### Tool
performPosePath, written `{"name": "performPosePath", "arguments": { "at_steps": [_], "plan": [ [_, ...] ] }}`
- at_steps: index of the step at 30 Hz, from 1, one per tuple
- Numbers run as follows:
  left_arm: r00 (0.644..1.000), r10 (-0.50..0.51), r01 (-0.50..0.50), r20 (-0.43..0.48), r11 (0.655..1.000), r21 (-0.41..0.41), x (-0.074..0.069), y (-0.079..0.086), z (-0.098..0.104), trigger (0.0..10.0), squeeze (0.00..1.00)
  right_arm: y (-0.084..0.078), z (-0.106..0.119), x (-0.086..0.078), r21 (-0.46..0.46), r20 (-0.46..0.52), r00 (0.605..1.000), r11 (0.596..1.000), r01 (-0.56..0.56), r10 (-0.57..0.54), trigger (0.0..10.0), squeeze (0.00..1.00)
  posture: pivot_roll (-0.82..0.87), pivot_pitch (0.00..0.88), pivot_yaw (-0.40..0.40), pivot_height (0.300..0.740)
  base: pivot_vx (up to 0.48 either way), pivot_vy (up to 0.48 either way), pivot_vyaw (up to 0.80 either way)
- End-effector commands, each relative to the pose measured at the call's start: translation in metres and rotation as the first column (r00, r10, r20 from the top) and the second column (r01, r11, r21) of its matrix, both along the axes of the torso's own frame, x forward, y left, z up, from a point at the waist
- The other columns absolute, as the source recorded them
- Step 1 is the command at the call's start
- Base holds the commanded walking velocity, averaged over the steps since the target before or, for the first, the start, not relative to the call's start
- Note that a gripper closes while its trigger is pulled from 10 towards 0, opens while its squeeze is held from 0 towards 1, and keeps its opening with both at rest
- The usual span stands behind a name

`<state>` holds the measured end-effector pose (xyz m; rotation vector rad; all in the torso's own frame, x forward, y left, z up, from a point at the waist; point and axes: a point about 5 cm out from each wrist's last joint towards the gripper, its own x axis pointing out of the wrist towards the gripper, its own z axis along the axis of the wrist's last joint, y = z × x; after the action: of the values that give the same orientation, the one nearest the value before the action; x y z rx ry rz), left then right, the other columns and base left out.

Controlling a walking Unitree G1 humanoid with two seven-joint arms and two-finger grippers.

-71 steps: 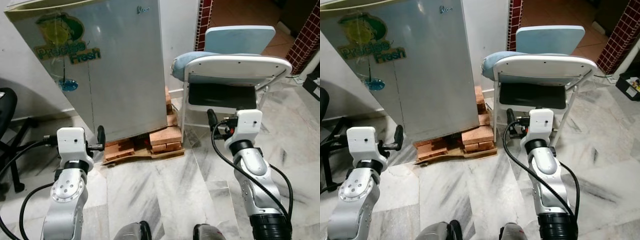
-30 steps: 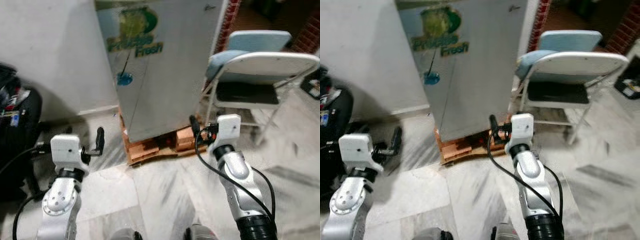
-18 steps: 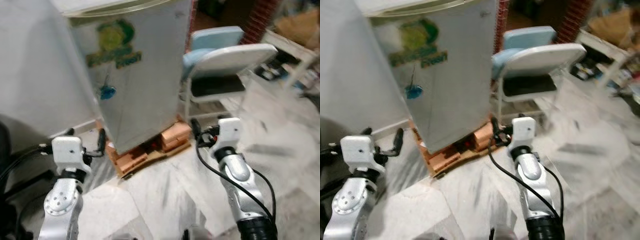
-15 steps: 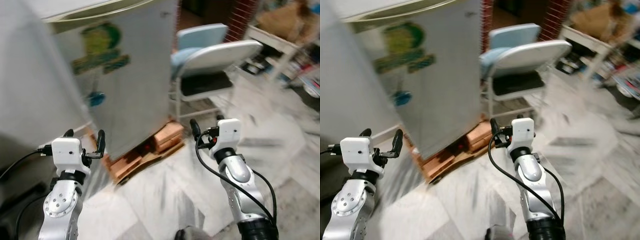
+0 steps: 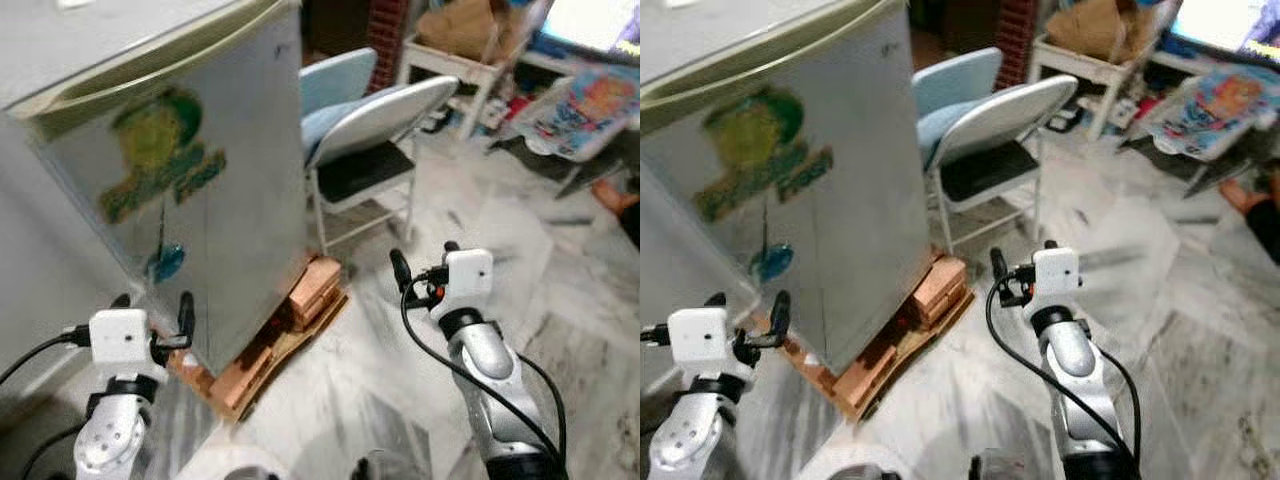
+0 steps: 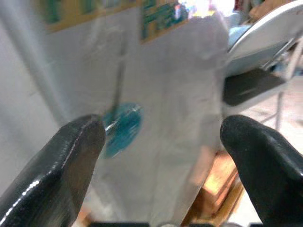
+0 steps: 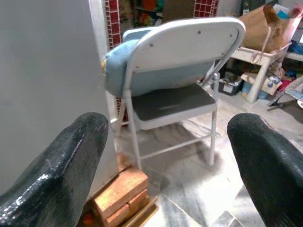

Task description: Restocking fridge

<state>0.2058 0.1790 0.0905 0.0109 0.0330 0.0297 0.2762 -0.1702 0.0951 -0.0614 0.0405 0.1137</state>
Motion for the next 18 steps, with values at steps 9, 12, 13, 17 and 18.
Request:
{"name": "performPosePath", "arguments": {
  "at_steps": [9,12,13,17,18],
  "plan": [
    [0.997,0.070,-0.071,0.018,0.996,0.059,-0.002,0.015,0.006,10.0,0.00,0.012,0.016,0.014,0.002,0.053,0.998,0.999,-0.040,0.040,10.0,0.00,0.01,0.103,0.019,0.740,0.000,0.252,0.00],
    [0.996,0.088,-0.090,0.025,0.994,0.063,-0.003,0.016,0.007,10.0,0.00,0.015,0.018,0.017,0.002,0.055,0.997,0.998,-0.056,0.056,10.0,0.00,0.01,0.104,0.008,0.740,0.000,0.000,0.00],
    [0.996,0.091,-0.092,0.026,0.994,0.063,-0.003,0.017,0.008,10.0,0.00,0.016,0.018,0.017,0.003,0.057,0.996,0.998,-0.061,0.061,10.0,0.00,0.01,0.104,0.008,0.740,0.000,0.000,0.00],
    [0.994,0.108,-0.109,0.018,0.992,0.058,-0.006,0.017,0.006,10.0,0.00,0.020,0.017,0.019,0.003,0.053,0.996,0.997,-0.075,0.074,10.0,0.00,0.02,0.108,-0.003,0.740,0.000,0.000,0.00],
    [0.994,0.112,-0.113,0.014,0.992,0.056,-0.007,0.017,0.005,10.0,0.00,0.020,0.017,0.019,0.003,0.052,0.996,0.997,-0.076,0.076,10.0,0.00,0.02,0.108,-0.003,0.740,0.000,0.000,0.00]
  ]
}}
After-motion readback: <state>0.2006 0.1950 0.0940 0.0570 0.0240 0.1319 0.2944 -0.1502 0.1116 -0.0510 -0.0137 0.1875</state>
